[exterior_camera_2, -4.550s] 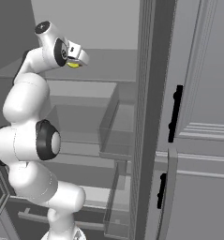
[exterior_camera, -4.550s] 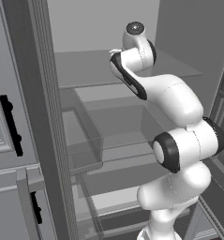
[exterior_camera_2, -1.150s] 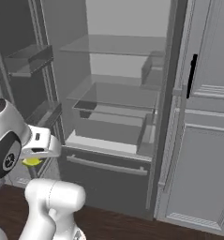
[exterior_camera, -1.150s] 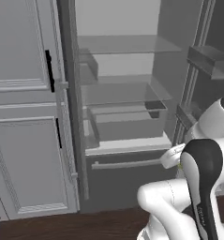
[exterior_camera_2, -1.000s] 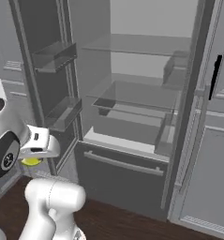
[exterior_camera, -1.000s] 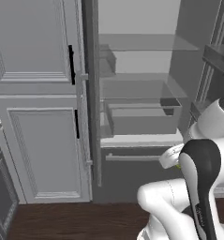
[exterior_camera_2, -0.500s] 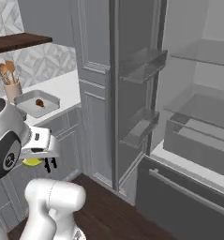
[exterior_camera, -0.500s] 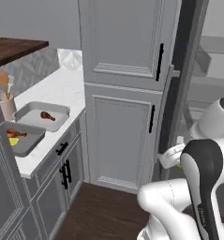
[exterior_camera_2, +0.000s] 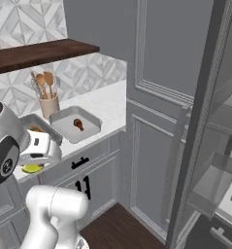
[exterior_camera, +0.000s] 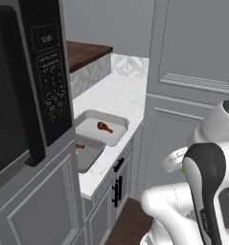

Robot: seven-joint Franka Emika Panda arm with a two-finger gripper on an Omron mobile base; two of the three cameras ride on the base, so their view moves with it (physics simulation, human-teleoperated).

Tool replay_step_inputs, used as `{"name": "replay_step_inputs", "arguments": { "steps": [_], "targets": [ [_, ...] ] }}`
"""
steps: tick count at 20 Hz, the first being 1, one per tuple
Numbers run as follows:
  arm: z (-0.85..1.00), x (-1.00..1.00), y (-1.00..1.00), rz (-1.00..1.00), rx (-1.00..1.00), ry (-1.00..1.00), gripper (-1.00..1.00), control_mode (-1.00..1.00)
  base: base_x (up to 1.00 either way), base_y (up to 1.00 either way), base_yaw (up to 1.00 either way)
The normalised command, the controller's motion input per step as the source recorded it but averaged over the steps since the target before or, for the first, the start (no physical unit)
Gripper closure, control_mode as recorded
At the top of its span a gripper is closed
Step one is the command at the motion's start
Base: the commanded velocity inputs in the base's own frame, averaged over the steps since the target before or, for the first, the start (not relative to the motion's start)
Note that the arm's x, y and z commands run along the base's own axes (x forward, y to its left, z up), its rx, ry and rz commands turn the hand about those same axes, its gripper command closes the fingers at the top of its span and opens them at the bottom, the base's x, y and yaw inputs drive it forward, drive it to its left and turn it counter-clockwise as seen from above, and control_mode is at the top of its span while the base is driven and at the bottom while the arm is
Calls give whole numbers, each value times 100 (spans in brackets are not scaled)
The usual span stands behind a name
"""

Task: Place one lemon wedge and one chicken drumstick in each tupperware on the nearby counter, to pack two identical lunches.

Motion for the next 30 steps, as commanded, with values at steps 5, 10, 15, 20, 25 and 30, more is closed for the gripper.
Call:
{"name": "replay_step_inputs", "arguments": {
  "steps": [5, 10, 15, 20, 25, 30],
  "targets": [
    [0, 0, 0, 0, 0, 0, 100, 100, 80, -25, 15],
    [0, 0, 0, 0, 0, 0, 100, 100, 35, 8, 2],
    [0, 0, 0, 0, 0, 0, 100, 100, 29, 7, 0],
    [0, 12, 0, 0, 0, 0, 100, -100, 4, 0, 0],
    [0, 58, 8, 6, 0, 0, 100, -100, 0, 0, 0],
    [-1, 100, 28, 14, 0, 0, 100, -100, 0, 0, 0]
  ]
}}
